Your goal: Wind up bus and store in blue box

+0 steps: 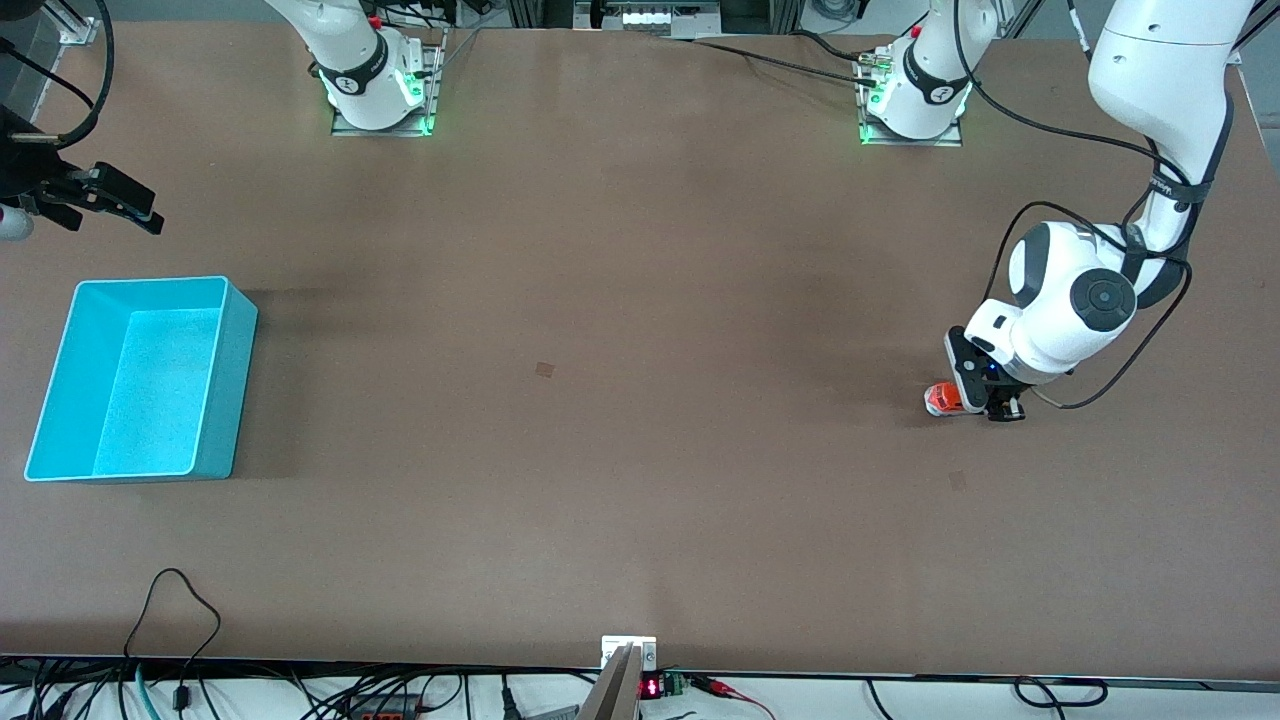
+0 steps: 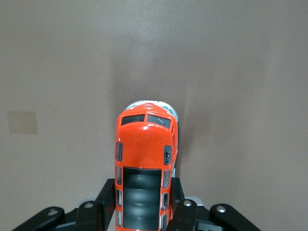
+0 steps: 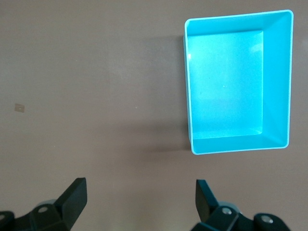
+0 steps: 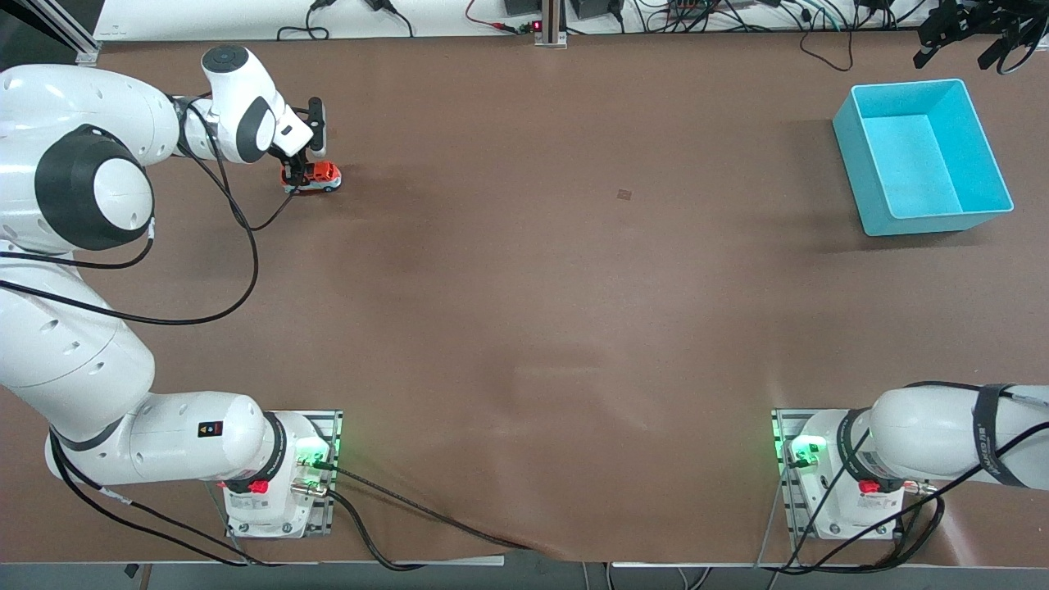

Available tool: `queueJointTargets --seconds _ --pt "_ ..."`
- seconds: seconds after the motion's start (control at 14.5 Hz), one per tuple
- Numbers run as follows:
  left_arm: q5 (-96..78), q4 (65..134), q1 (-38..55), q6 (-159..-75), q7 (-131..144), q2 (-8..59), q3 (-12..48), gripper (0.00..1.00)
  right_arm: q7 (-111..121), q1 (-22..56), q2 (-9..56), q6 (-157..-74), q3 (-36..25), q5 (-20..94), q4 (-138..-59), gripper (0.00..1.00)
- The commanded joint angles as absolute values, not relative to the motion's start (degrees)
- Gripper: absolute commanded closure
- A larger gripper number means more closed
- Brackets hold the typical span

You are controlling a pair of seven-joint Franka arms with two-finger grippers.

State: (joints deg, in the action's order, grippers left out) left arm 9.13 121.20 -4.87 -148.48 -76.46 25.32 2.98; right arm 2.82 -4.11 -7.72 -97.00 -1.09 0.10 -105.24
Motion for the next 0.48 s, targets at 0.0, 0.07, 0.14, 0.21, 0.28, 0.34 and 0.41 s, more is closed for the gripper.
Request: queueJointTargets --seconds 0.0,0.07,0.14,0.21,0.28,0.34,0.41 --pt "9.8 121.4 -8.9 -148.2 -80.9 28.1 3.3 0.81 2.4 -3.5 -9.4 -95.4 -0.7 0.4 -106.1 0.00" --pt "10.4 121.2 -10.9 -148.2 -82.1 28.1 3.3 0.81 2.3 -3.5 -9.5 -95.4 -0.7 0.4 -106.2 0.00" --pt "10.3 121.1 -12.1 -148.2 -85.0 28.3 3.3 0.81 2.3 -3.6 -9.8 -95.8 -0.7 0.4 -106.2 0.00" --pt "10.3 121.1 -13.6 -148.3 -87.6 28.5 3.3 0.81 2.3 -3.6 -9.8 -95.9 -0.7 0.5 -106.1 0.00" --pt "10.3 121.1 -15.5 -148.3 -88.8 28.5 3.3 0.81 2.3 -3.6 -9.8 -95.9 -0.7 0.5 -106.2 0.00" --pt "10.3 121.1 -17.1 -148.4 -89.6 28.4 3.3 0.81 2.3 -3.6 -9.7 -96.1 -0.7 0.4 -106.2 0.00" --pt "10.3 121.0 -18.2 -148.4 -90.1 28.5 3.3 0.81 2.3 -3.7 -9.6 -97.4 -0.8 0.4 -106.2 0.00"
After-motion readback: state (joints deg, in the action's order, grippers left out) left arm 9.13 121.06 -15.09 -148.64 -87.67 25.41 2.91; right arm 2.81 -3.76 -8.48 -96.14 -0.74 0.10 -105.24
